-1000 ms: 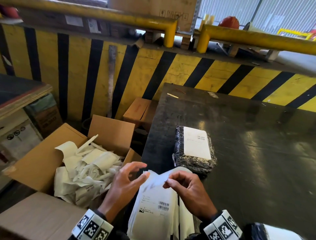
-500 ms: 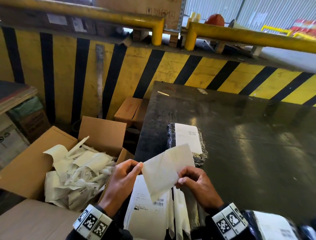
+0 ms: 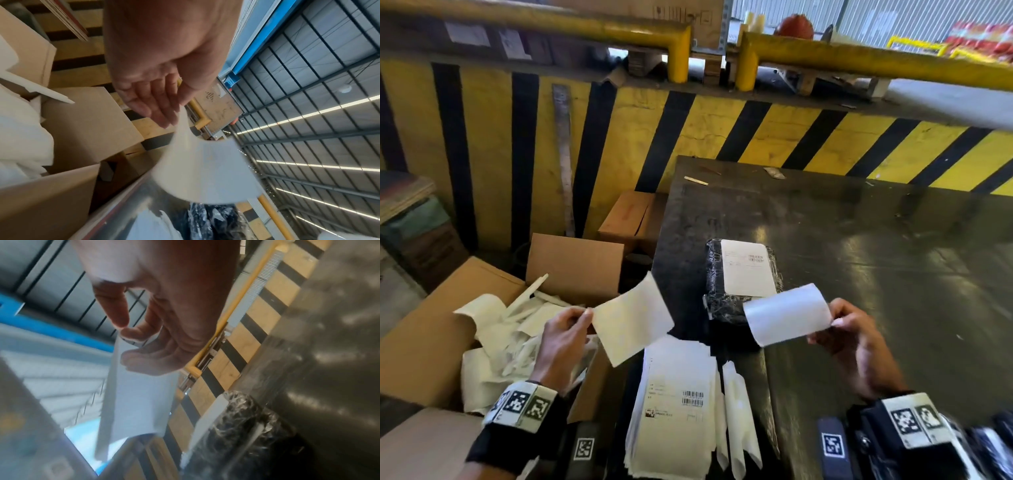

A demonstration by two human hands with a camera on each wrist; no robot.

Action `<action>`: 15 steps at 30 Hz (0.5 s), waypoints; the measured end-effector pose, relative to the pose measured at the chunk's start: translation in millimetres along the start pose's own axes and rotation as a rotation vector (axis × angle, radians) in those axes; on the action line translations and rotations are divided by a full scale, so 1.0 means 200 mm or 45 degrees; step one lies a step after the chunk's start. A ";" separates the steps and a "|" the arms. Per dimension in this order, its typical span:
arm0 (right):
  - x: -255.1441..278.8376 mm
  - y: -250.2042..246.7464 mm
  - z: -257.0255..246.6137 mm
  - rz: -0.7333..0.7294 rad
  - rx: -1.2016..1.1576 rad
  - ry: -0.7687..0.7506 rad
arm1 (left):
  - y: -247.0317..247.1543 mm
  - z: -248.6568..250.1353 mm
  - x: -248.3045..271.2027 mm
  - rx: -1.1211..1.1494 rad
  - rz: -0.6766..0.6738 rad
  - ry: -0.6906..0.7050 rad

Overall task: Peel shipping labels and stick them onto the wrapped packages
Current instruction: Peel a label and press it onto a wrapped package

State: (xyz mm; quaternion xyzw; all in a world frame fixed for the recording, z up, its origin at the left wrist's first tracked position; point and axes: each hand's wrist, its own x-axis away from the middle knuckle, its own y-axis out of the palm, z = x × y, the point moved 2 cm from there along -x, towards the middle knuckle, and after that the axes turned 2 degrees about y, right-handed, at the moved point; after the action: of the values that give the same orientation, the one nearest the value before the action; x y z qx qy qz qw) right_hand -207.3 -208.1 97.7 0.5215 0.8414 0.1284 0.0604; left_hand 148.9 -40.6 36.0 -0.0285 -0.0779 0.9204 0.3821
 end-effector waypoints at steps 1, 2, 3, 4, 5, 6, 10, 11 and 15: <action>-0.01 0.01 0.02 0.010 0.093 0.022 | 0.02 0.02 0.02 0.024 -0.028 0.009; -0.02 0.02 0.06 0.003 0.197 0.063 | 0.03 0.05 0.03 0.032 -0.059 0.031; -0.03 0.04 0.10 -0.038 0.296 0.125 | 0.05 0.07 0.05 0.024 -0.089 0.052; -0.03 0.07 0.15 -0.115 0.413 0.201 | 0.07 0.09 0.07 0.026 -0.121 0.080; -0.02 0.09 0.21 -0.225 0.546 0.288 | 0.09 0.11 0.09 0.030 -0.148 0.097; -0.01 0.12 0.26 -0.356 0.690 0.381 | 0.11 0.13 0.11 0.049 -0.170 0.099; 0.02 0.19 0.48 -0.788 1.200 0.638 | 0.17 0.17 0.16 0.106 -0.190 0.100; 0.03 0.20 0.52 -0.850 1.320 0.641 | 0.17 0.17 0.17 0.101 -0.195 0.102; 0.04 0.24 0.58 -0.920 1.502 0.595 | 0.20 0.18 0.21 0.095 -0.234 0.116</action>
State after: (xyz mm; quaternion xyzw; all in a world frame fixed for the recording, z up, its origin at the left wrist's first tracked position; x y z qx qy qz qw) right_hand -141.9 -163.1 -0.7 0.1159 0.8811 -0.2662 -0.3733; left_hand 87.9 -43.0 64.5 -0.0489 -0.0284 0.8814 0.4689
